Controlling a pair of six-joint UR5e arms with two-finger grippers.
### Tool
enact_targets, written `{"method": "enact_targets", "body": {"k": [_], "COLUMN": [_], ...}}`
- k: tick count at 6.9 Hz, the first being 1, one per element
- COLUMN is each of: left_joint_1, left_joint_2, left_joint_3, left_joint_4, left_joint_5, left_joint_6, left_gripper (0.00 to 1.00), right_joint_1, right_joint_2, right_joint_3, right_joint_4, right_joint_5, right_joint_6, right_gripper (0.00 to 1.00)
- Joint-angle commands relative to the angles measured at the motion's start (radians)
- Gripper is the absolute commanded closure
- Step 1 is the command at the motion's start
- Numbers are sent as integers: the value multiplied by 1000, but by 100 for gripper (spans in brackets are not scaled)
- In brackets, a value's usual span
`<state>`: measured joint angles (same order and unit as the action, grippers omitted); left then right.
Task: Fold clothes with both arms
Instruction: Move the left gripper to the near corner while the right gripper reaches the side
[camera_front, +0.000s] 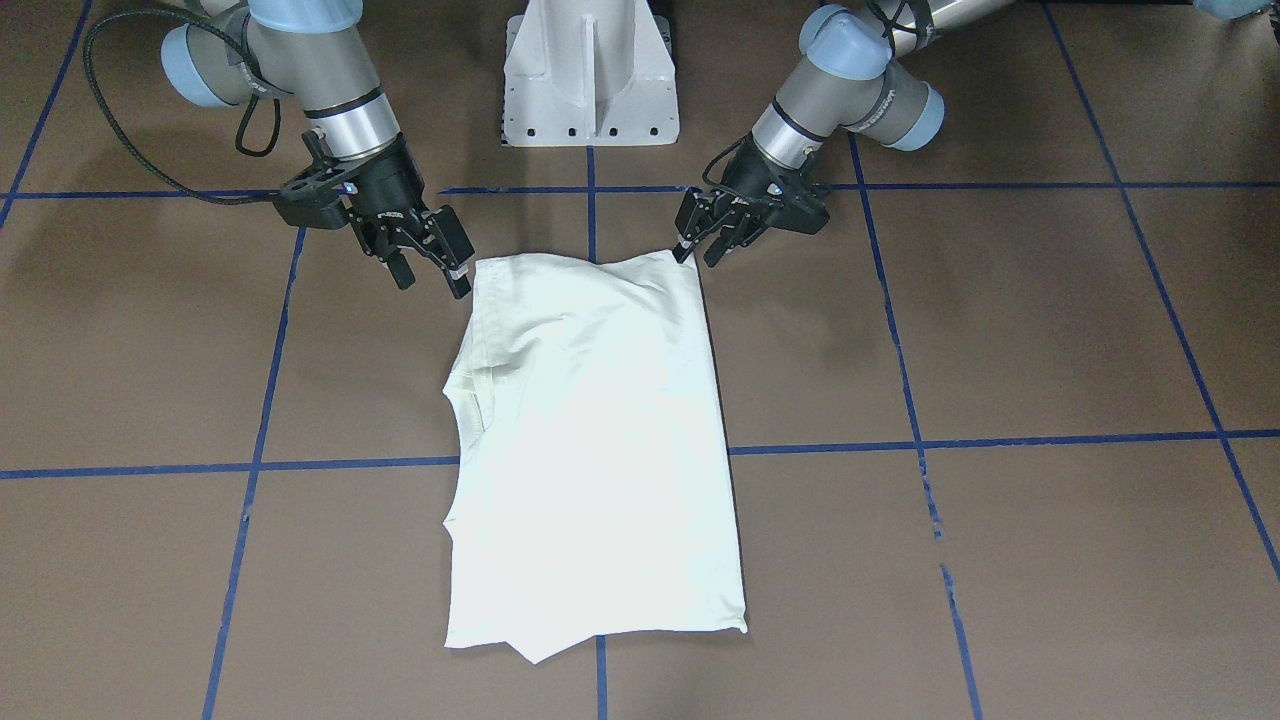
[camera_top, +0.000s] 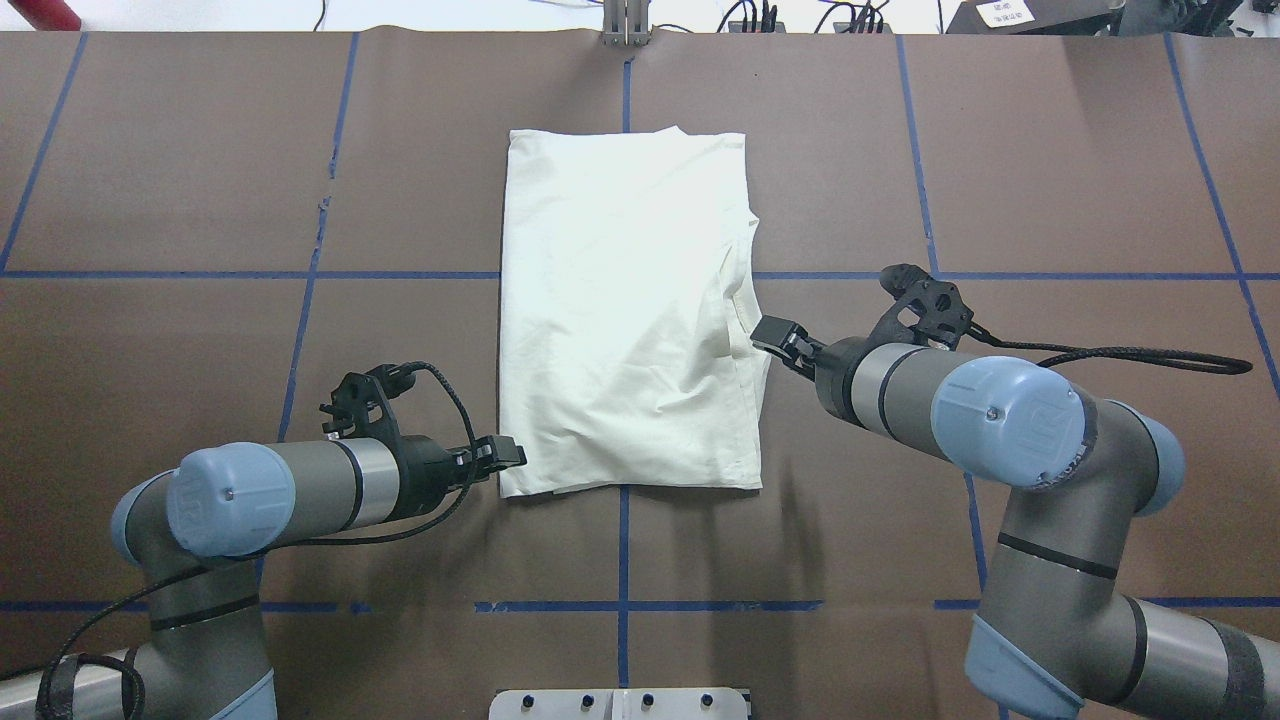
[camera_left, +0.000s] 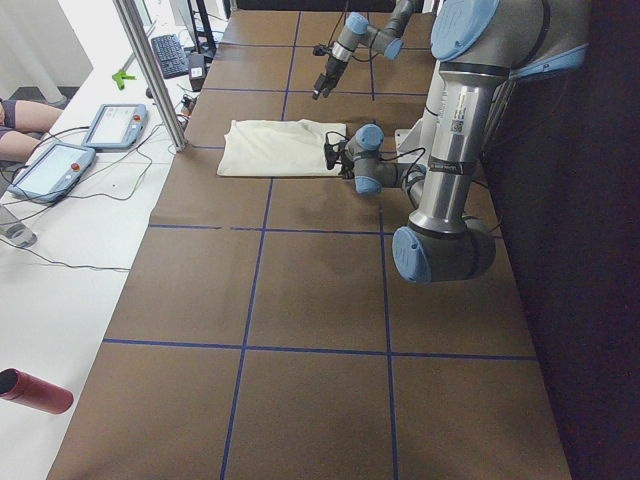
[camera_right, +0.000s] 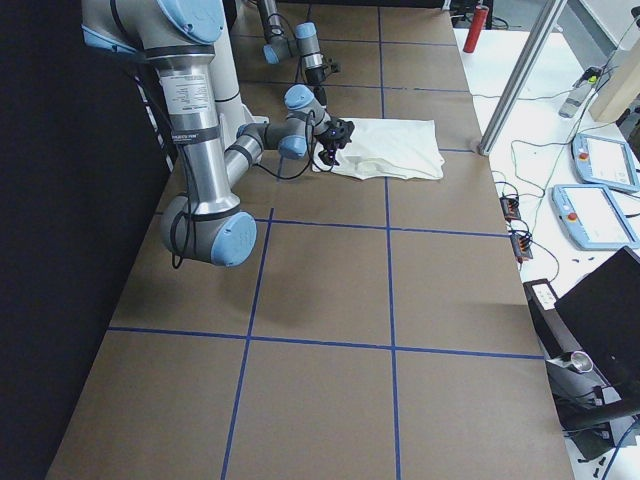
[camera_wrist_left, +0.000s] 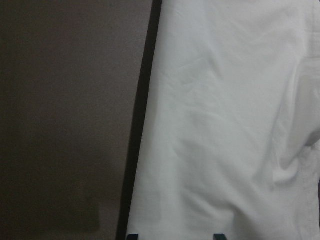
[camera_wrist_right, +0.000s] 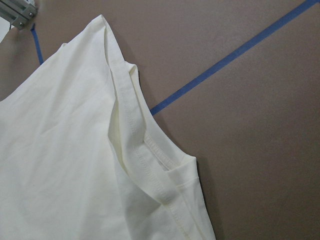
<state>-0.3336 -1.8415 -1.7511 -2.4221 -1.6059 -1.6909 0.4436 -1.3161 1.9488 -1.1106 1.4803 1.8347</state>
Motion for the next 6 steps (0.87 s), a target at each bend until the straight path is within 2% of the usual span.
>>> {"method": "enact_targets", "body": {"k": [1,6], "left_joint_1": [21,50], "left_joint_2": [-4,-15], "left_joint_3": [-2,7], "left_joint_4": [28,28], "left_joint_5": [1,3], "left_joint_6": [-1,-3], "left_gripper": [41,41], "right_joint_1": [1,1], "right_joint_2": [0,0], "right_joint_3": [-1,-4], "right_joint_4": [0,2], "right_joint_5": [0,0], "right_joint_6": [0,0], "right_gripper": [0,0]}}
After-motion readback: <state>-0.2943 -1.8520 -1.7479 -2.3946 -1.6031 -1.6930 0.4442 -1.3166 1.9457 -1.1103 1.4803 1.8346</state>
